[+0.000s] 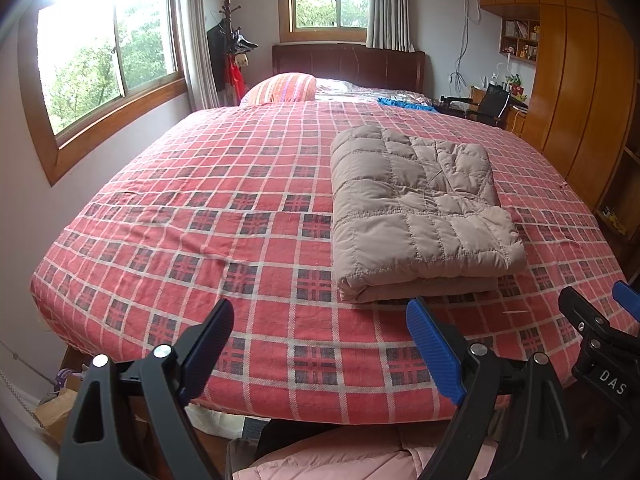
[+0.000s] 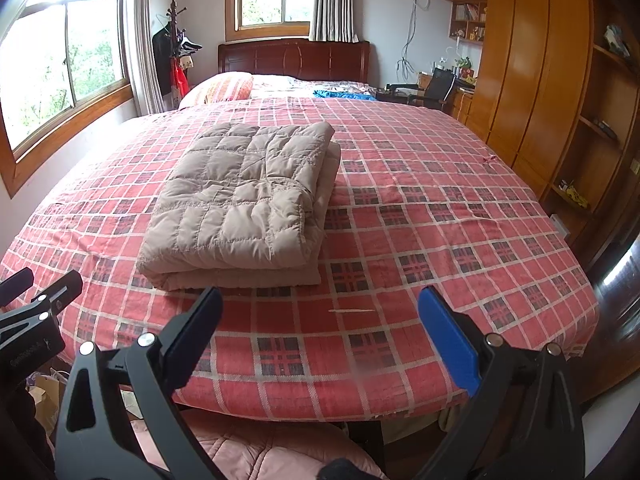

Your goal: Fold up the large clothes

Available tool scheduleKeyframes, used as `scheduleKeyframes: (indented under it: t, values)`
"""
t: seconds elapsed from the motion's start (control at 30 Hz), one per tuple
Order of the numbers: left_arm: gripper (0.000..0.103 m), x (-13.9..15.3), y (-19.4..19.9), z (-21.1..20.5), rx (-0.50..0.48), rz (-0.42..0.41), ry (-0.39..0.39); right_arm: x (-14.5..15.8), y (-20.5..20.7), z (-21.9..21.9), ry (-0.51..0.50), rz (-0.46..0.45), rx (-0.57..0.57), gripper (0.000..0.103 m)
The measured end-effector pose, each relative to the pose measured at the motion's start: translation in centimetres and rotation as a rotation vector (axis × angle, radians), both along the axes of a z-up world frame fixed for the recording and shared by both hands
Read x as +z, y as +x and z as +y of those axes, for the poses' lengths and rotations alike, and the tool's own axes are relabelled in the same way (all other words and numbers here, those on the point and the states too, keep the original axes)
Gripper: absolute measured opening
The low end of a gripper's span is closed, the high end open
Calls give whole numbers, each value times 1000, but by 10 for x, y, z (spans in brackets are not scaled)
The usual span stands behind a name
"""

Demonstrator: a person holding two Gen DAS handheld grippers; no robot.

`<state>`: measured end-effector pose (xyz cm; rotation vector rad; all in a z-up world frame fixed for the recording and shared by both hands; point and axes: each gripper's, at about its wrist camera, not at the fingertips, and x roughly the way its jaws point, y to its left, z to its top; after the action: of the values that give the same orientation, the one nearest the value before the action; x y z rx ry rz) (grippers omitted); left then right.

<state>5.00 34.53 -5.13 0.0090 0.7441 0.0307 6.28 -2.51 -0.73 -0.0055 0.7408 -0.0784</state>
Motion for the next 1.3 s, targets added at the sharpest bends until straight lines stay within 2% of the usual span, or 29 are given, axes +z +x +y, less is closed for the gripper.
scheduleKeyframes:
  t: [1.3]
  values:
    - [88, 0, 1, 6, 1, 1, 4, 0, -3, 4, 3, 5, -11, 98]
